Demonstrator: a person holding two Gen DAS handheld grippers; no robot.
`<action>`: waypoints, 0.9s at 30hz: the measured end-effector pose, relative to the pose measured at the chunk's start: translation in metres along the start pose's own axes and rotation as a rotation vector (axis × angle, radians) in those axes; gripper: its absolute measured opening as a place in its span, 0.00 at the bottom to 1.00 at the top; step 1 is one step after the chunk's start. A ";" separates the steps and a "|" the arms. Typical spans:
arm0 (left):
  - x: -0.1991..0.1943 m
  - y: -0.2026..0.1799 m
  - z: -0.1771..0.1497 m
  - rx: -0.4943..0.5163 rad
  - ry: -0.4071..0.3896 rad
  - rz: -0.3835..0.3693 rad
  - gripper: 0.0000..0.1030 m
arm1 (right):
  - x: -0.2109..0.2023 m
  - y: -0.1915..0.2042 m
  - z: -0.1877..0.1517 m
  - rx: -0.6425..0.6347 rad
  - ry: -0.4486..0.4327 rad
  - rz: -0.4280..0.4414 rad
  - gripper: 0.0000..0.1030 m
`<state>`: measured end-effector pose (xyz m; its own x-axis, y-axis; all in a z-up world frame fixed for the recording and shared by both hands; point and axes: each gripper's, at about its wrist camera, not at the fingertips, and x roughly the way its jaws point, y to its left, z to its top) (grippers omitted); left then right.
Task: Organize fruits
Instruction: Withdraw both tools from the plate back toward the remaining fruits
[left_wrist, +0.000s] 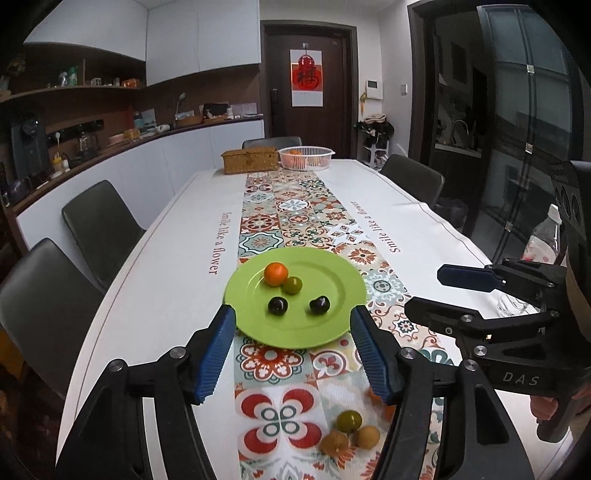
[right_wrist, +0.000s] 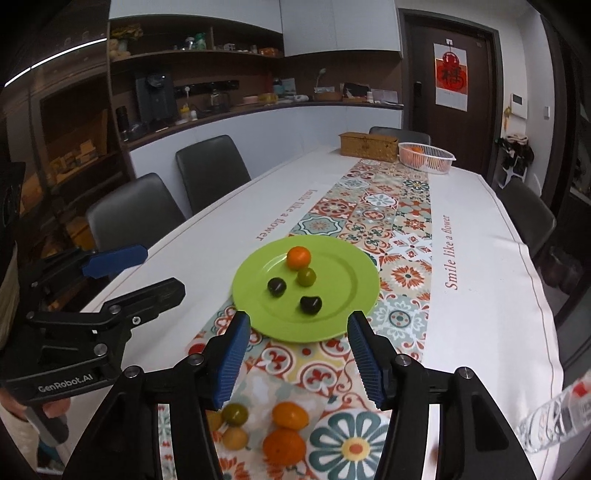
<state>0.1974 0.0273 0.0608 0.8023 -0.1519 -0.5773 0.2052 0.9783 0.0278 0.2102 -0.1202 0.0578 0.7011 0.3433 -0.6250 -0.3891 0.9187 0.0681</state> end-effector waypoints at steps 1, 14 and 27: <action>-0.002 -0.001 -0.002 0.001 -0.002 0.002 0.62 | -0.004 0.002 -0.003 -0.005 -0.002 -0.002 0.54; -0.034 -0.014 -0.043 0.023 -0.033 0.016 0.68 | -0.029 0.011 -0.038 -0.002 -0.003 -0.009 0.54; -0.033 -0.024 -0.084 0.072 0.019 -0.008 0.68 | -0.035 0.024 -0.076 -0.043 0.024 -0.049 0.54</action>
<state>0.1188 0.0207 0.0104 0.7898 -0.1558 -0.5933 0.2517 0.9643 0.0819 0.1303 -0.1251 0.0221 0.7058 0.2930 -0.6450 -0.3804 0.9248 0.0039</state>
